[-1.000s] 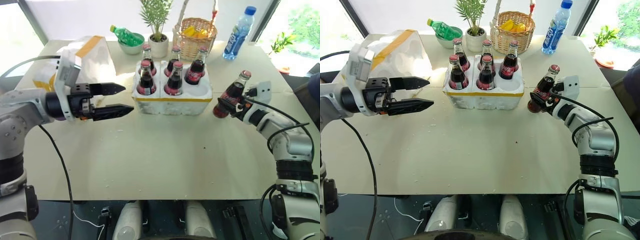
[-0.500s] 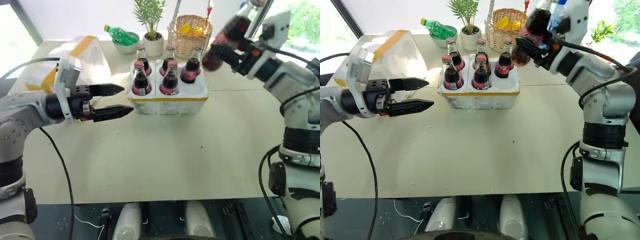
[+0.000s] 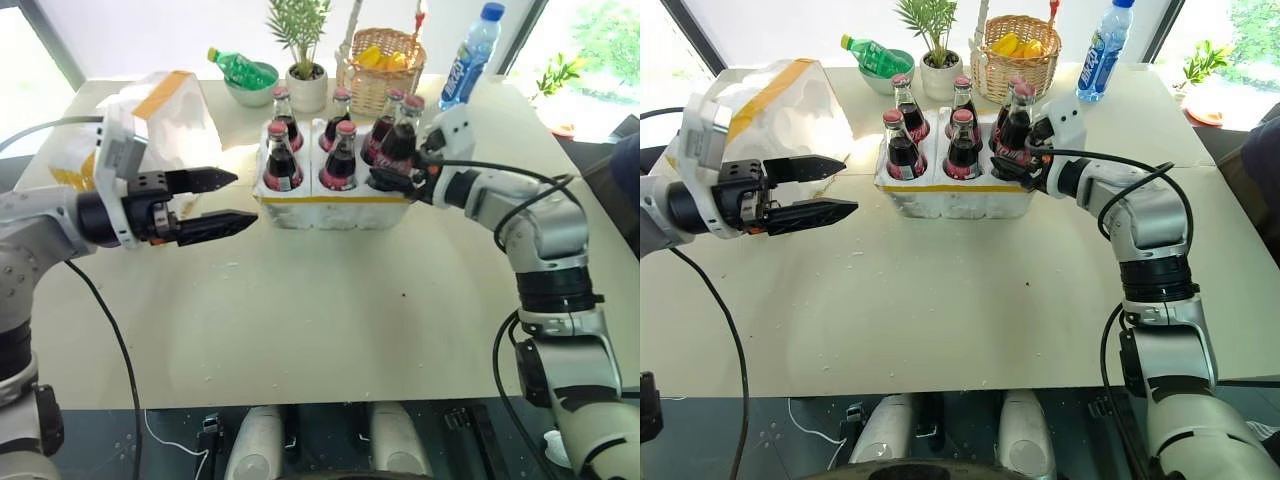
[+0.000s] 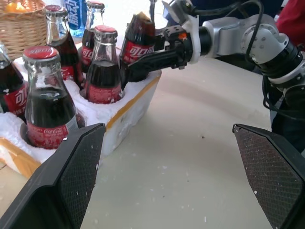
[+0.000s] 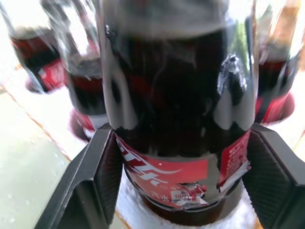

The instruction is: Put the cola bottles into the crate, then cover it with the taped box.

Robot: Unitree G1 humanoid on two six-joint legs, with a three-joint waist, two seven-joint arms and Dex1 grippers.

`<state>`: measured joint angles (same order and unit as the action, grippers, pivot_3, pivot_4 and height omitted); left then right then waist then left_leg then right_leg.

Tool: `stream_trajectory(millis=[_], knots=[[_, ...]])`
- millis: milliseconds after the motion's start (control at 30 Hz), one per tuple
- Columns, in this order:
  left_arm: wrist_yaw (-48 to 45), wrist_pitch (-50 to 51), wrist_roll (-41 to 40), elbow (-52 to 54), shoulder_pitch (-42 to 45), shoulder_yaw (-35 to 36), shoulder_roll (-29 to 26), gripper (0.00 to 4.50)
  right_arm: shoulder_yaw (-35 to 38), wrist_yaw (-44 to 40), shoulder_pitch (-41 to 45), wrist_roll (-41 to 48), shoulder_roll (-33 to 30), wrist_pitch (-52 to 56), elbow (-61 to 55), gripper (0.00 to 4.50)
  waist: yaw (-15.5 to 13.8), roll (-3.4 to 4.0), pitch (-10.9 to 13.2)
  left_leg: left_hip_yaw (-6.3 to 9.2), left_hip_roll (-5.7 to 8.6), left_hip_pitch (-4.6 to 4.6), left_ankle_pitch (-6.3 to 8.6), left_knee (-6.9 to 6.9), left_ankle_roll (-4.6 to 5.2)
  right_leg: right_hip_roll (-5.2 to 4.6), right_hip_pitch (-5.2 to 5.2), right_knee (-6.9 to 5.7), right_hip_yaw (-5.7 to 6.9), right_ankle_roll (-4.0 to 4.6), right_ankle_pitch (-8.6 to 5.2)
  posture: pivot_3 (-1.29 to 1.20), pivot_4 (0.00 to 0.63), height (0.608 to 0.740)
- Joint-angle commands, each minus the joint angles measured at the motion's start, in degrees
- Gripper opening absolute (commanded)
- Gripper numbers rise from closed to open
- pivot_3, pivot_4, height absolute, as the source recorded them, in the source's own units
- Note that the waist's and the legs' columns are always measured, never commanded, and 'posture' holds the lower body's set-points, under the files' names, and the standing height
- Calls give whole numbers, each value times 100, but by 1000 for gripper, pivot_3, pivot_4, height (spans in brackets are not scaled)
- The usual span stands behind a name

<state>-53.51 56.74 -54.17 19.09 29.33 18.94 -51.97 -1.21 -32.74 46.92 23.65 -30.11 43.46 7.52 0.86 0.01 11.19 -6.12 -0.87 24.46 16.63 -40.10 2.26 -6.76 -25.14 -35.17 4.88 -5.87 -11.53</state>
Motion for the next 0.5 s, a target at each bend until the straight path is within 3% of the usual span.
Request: stream_trajectory(millis=[33,133,300,400,500], knots=[[63,-49,-127,218,-100,354,-224,4500,143,-118,83,-15,-44,-41,-134,4473,-12,-1,0,0,0,0,0,0,0,0,0,0,0,0,0,0,150,740],[79,35,-174,336,-384,661,-454,4500,270,-443,93,166,-320,144,-456,4473,-2,0,0,0,1,-2,0,-1,0,-1,3,1,-1,0,0,0,150,740],[-302,414,16,135,-1103,1849,-1558,4500,777,-1725,213,790,-1659,604,-960,4473,-17,-3,5,0,-1,3,0,4,-1,-1,-8,1,-1,1,0,0,150,740],[-505,561,821,-464,-1784,2523,-2294,4500,1042,-2716,211,1175,-2572,734,-913,4473,-11,-4,8,-4,-1,3,0,5,-1,-2,-9,12,-1,1,-1,0,150,740],[-406,512,1798,-1225,-2476,2603,-2824,4500,1131,-3328,137,1373,-3030,674,-914,4473,10,2,5,-14,-2,-12,2,11,-2,-2,-8,15,-1,11,-8,0,150,740]])
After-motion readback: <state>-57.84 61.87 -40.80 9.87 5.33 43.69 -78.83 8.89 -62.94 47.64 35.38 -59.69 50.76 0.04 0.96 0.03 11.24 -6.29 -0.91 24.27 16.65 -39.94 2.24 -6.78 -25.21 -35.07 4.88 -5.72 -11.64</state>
